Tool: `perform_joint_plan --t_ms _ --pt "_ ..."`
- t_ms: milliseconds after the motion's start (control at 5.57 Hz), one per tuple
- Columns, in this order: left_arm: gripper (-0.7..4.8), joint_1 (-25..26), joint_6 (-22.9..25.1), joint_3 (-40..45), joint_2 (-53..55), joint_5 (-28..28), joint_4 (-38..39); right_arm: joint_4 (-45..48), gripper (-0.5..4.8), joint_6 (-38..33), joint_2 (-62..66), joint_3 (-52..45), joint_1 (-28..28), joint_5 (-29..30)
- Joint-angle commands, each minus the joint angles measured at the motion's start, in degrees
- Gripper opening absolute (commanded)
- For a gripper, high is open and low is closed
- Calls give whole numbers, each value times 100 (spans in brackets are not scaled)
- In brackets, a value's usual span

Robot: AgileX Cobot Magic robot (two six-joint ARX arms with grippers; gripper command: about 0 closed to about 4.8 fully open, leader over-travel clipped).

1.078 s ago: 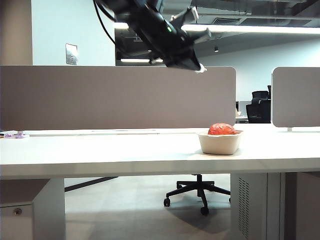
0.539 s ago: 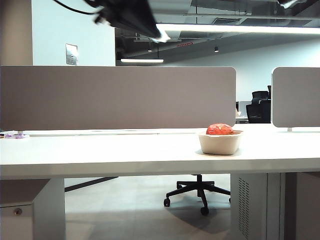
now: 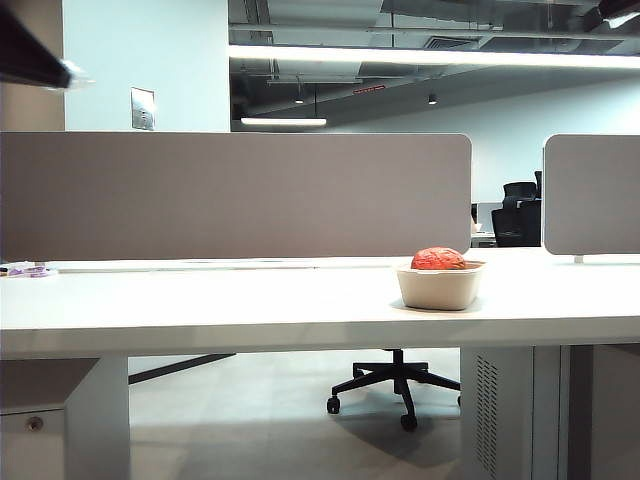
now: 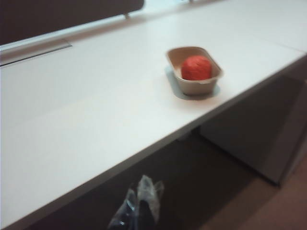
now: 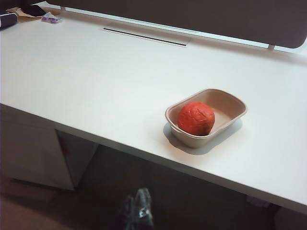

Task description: Pick up the orange and place it into the paper lunchbox.

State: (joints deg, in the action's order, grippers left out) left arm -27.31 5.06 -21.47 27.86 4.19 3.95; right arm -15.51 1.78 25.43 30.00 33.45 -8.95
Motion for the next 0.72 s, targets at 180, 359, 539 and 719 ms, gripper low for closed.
perform_joint_plan --t_ms 180,359,539,719 --pt "-6 -7 -492 791 -1429 -763 -229 74 3 -4 9 11 0 2" --pt "-6 219 -557 1478 -1818 -914 -1027 74 3 -4 9 11 0 0" --pt "-6 448 -557 1537 -1873 -909 -1043 74 3 -4 9 11 0 0" --pt "-6 890 -560 1550 -1967 -911 -997 74 3 -4 7 11 2 0"
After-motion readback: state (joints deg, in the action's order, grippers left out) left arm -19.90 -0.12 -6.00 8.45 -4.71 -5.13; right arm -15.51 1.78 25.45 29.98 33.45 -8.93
